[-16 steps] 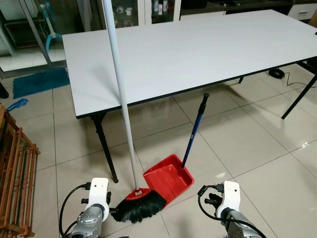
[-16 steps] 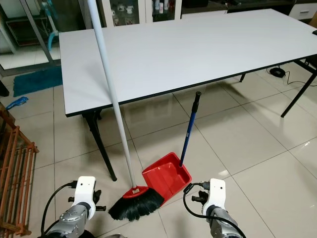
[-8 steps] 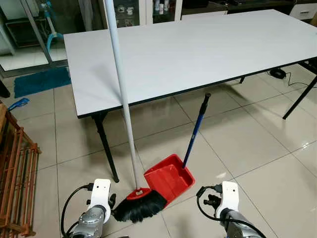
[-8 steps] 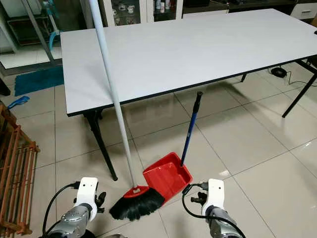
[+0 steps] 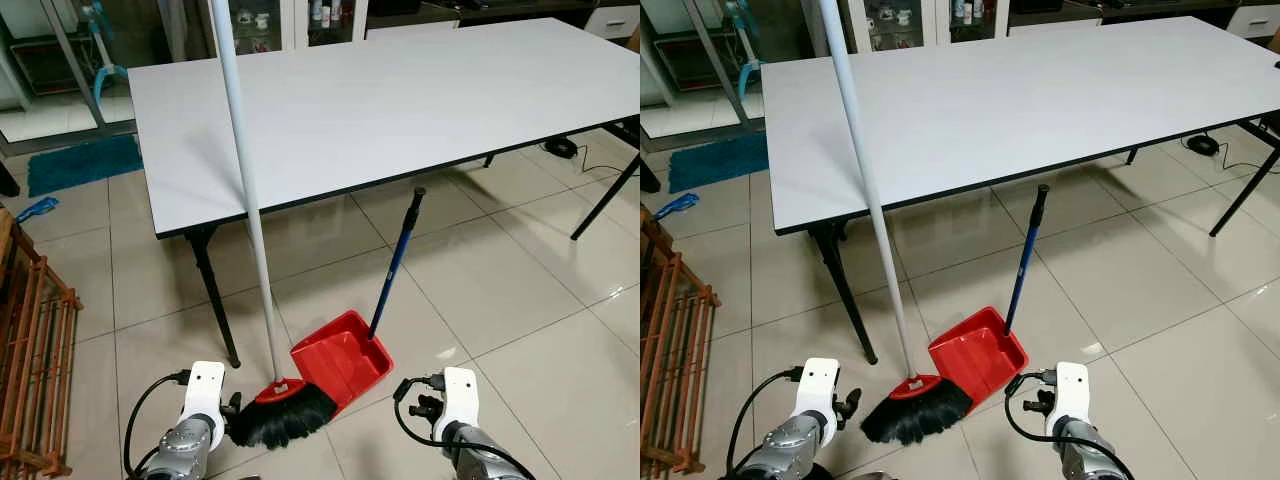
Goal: Sweep floor
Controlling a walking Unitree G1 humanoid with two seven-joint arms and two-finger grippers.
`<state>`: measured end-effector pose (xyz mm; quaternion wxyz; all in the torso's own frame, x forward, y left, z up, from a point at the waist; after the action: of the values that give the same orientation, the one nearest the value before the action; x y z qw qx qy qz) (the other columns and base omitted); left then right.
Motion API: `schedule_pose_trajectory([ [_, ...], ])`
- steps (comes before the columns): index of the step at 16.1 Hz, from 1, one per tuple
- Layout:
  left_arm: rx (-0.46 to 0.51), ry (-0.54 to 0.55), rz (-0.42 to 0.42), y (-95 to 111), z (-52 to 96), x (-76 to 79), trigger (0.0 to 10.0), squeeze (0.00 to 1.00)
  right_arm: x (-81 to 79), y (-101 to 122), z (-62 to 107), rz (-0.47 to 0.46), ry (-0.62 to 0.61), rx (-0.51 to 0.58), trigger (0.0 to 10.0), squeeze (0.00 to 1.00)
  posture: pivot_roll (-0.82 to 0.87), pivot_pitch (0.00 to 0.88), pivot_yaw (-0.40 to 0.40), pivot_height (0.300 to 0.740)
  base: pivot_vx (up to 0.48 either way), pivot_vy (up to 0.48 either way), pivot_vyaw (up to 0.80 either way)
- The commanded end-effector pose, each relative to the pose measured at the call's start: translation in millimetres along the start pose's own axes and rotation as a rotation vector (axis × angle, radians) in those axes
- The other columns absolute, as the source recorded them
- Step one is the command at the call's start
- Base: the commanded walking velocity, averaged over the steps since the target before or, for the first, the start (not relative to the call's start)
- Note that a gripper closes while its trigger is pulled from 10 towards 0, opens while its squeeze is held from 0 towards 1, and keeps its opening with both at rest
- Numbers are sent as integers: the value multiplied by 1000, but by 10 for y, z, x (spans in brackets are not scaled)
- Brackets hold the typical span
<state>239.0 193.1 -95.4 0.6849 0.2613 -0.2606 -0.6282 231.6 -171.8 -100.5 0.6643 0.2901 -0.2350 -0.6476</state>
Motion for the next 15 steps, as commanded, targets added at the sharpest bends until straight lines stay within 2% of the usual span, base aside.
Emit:
schedule_pose_trajectory([
  [1,-21,-9,-14,-36,1,16,10000,1000,-19,-33,0,11,11,-21,10000,1000,-3,0,-2,740,0,0,0],
  [15,-15,-12,-4,-14,-4,21,10000,1000,1,19,-5,7,-3,3,10000,1000,-1,13,-9,740,0,0,0],
])
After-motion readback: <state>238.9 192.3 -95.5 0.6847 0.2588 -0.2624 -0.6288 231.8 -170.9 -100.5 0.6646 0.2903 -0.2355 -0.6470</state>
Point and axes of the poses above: a point about 5 cm out from each wrist's last joint towards the gripper, its own z axis pointing back from the gripper into the wrist, its own y axis along the axis of the wrist's last joint, x = y × z, the point moved 4 cm from there along -z, pointing out of the wrist towards the gripper, and after that the axes turned 8 degrees about z, right-handed, at the moved point
